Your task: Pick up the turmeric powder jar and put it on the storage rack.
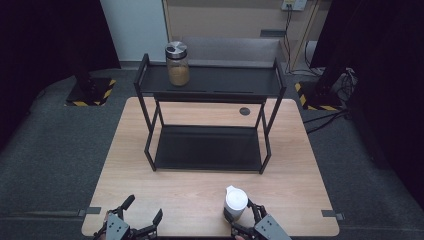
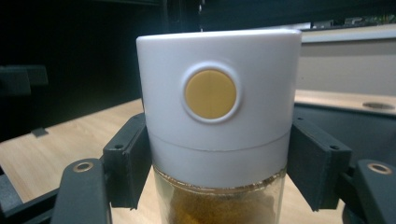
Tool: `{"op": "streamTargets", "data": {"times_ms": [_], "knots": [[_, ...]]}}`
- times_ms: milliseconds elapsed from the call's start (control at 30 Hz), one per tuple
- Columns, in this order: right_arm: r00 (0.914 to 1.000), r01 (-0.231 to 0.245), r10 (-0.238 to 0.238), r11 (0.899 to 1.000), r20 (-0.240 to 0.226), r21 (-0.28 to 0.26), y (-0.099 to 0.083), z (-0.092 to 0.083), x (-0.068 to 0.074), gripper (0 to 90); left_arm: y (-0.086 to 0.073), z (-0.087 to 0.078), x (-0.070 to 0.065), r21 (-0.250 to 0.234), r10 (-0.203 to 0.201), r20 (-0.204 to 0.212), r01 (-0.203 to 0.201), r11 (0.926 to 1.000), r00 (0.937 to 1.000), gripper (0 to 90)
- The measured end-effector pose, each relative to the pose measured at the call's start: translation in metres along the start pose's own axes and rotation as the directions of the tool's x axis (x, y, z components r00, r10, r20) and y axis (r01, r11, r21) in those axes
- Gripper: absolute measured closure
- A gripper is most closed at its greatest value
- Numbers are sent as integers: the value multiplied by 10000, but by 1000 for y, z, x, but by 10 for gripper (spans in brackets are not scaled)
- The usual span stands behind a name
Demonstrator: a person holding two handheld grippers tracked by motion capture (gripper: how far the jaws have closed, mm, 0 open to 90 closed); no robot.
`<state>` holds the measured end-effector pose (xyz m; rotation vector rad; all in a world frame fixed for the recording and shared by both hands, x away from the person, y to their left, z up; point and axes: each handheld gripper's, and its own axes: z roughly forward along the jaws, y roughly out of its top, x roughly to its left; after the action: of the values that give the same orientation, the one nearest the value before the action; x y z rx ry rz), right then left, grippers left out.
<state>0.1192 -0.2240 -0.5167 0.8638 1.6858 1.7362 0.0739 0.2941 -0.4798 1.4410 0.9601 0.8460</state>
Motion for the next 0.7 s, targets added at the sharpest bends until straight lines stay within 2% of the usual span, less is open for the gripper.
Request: {"op": "streamTargets", "data": {"times_ms": [333,700], "knots": [[9994,273,-277,9993,-185,-255,59,7,-14,297,2,-6,0,27,2,-26,-1,10000,10000,12],[9996,62,-77,9986,-272,-530,114,13,-27,297,5,-7,-5,156,61,254,-65,9999,9997,12]]}}
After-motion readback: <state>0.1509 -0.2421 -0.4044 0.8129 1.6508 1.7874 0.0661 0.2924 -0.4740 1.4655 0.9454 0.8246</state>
